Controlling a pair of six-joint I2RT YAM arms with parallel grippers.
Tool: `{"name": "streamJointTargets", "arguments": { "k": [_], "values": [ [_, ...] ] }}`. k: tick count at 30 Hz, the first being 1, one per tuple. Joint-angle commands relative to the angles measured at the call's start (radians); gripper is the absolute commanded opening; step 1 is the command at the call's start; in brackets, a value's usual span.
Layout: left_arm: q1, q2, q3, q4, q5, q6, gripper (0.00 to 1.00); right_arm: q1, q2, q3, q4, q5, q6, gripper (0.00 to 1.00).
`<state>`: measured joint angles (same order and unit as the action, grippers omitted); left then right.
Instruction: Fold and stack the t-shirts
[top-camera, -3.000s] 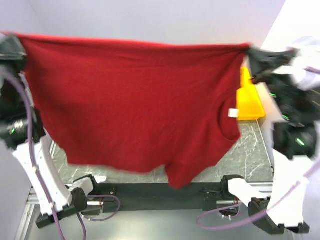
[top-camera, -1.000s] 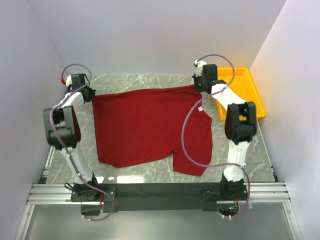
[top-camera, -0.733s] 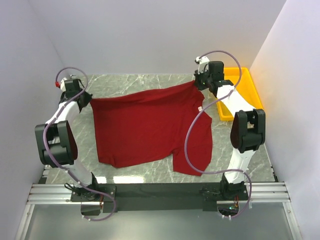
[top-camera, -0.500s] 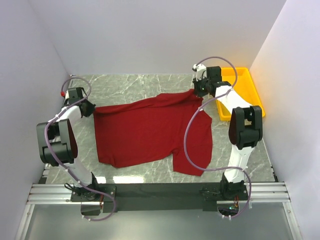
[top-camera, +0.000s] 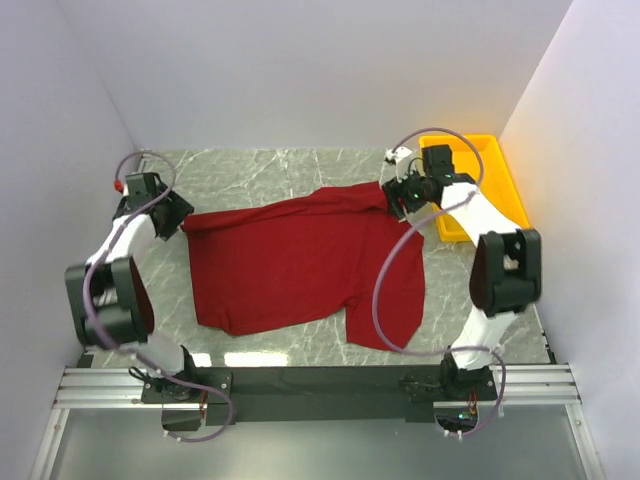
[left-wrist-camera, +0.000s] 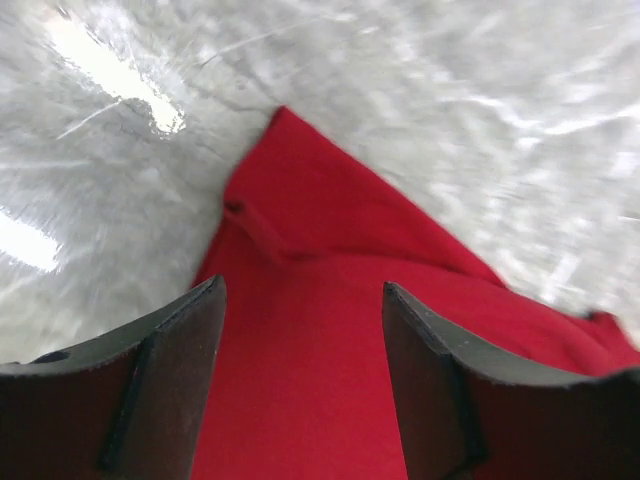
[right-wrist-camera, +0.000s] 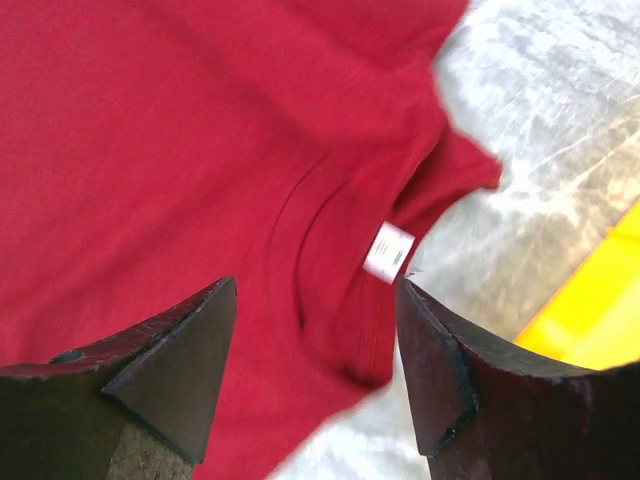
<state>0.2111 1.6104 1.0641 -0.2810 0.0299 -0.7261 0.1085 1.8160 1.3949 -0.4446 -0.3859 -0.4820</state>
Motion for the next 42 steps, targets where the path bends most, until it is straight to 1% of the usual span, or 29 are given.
{"name": "streamJointTargets", "arguments": {
  "k": [1, 3, 4, 5, 6, 8, 12, 13, 15, 17, 21, 22, 23, 27, 33, 39, 42],
  "values": [
    [0.005, -0.174, -0.029, -0.076, 0.021, -0.025, 0.69, -0.015, -0.159, -0.065, -0.104, -0.1, -0.163, 0.72],
    [0.004, -0.213, -0.094, -0.13, 0.059, -0.058, 0.68, -0.023, -0.197, -0.115, -0.176, -0.111, -0.179, 0.72],
    [0.001, -0.231, -0.122, -0.142, 0.073, -0.076, 0.68, -0.026, -0.213, -0.166, -0.204, -0.116, -0.191, 0.71],
    [-0.001, -0.263, -0.175, -0.156, 0.083, -0.116, 0.68, -0.026, -0.239, -0.19, -0.251, -0.113, -0.196, 0.71],
    [-0.003, -0.277, -0.202, -0.19, 0.109, -0.133, 0.67, -0.027, -0.248, -0.212, -0.275, -0.099, -0.188, 0.7],
    [-0.012, -0.297, -0.261, -0.231, 0.116, -0.174, 0.66, -0.03, -0.27, -0.276, -0.318, -0.084, -0.153, 0.7],
    [-0.032, -0.3, -0.303, -0.346, 0.087, -0.194, 0.66, -0.029, -0.308, -0.37, -0.286, -0.012, -0.041, 0.67],
    [-0.035, -0.297, -0.305, -0.362, 0.065, -0.196, 0.67, -0.03, -0.316, -0.391, -0.275, 0.033, -0.017, 0.67],
    [-0.042, -0.29, -0.303, -0.394, 0.039, -0.2, 0.67, -0.03, -0.313, -0.402, -0.25, 0.074, 0.049, 0.66],
    [-0.048, -0.271, -0.293, -0.451, -0.017, -0.203, 0.67, -0.03, -0.297, -0.418, -0.232, 0.143, 0.1, 0.66],
    [-0.059, -0.245, -0.294, -0.497, -0.027, -0.213, 0.66, -0.035, -0.261, -0.453, -0.213, 0.209, 0.135, 0.65],
    [-0.062, -0.242, -0.302, -0.5, -0.027, -0.211, 0.66, -0.038, -0.259, -0.459, -0.209, 0.209, 0.14, 0.65],
    [-0.068, -0.242, -0.305, -0.51, -0.057, -0.214, 0.65, -0.043, -0.259, -0.464, -0.204, 0.211, 0.141, 0.65],
    [-0.078, -0.259, -0.32, -0.557, -0.074, -0.22, 0.65, -0.061, -0.267, -0.485, -0.206, 0.194, 0.148, 0.65],
    [-0.104, -0.317, -0.36, -0.584, -0.018, -0.211, 0.64, -0.073, -0.271, -0.504, -0.2, 0.186, 0.148, 0.65],
    [-0.137, -0.342, -0.386, -0.624, -0.001, -0.203, 0.63, -0.092, -0.244, -0.485, -0.22, 0.17, 0.143, 0.64],
    [-0.148, -0.359, -0.38, -0.639, -0.004, -0.205, 0.6, -0.092, -0.219, -0.475, -0.232, 0.151, 0.138, 0.62]
  ]
}}
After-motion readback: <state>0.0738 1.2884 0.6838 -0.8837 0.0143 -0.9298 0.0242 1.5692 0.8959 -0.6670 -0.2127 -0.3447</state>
